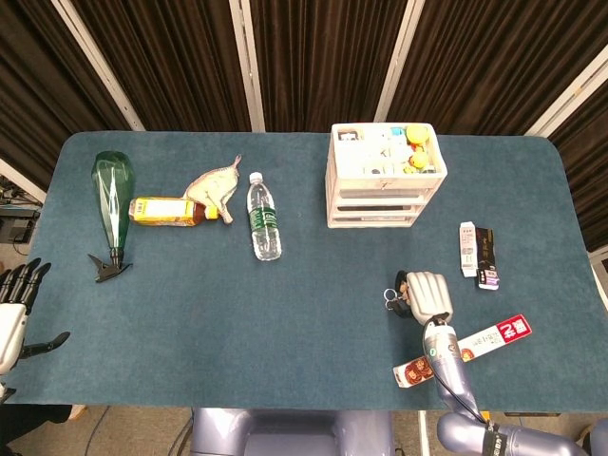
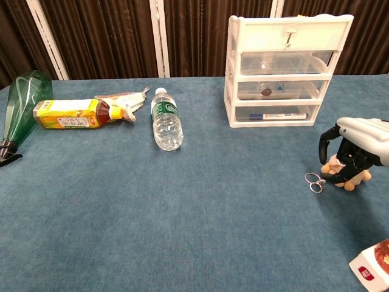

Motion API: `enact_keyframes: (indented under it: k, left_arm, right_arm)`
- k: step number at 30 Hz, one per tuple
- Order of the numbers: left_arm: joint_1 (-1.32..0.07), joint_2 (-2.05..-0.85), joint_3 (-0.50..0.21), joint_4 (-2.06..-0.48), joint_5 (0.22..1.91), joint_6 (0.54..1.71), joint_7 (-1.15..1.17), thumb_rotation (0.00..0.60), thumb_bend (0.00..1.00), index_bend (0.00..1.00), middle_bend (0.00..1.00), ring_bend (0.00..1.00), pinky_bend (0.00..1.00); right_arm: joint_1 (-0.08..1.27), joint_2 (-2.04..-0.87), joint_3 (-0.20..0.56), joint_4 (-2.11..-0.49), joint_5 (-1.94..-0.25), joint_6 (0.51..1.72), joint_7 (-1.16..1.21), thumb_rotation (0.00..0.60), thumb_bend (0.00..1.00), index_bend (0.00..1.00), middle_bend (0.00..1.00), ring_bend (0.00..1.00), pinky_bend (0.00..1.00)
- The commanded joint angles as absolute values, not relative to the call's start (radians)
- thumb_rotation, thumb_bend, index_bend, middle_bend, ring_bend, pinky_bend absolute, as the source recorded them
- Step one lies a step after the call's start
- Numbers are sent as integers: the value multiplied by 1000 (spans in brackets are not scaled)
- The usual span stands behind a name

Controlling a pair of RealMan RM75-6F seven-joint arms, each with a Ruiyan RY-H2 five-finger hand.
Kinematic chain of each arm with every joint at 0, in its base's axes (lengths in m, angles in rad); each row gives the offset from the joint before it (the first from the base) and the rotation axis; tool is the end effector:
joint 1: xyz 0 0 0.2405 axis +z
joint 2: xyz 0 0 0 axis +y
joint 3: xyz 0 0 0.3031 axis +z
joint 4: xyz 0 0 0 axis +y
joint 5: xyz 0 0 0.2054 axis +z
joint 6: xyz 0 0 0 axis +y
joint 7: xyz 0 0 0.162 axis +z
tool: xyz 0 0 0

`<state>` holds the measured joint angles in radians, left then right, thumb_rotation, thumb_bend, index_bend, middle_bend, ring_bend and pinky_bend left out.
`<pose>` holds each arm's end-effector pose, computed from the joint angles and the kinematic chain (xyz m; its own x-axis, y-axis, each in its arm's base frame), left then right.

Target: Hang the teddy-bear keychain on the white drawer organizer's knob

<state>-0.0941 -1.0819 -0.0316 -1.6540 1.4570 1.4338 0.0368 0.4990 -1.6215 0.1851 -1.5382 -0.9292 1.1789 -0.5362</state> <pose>-0.3544 0.2008 0.1855 0.4203 0.0693 0.9048 0.9061 0.0219 -0.4225 -0.2617 -0.3323 -0.0172 0.3683 -0.2710 0.8893 -0.9237 0.0019 0.3831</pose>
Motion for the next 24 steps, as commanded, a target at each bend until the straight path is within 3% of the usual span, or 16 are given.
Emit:
enact_keyframes:
  k: [1,24]
  left_arm:
    - [-94,-1082,-31,-1654,1457,1433,36,600,0,0,0,0,0]
    - [-97,-1083,-37,-1655,1440,1426,31,600,0,0,0,0,0]
  right_arm:
    - [498,-1633,180,-1518,-922,1172,-532,600,240,543,1000,1000,975]
    - [514,-1714,174,-1433,-910,1139,-519,600,293,509,1000,1000,975]
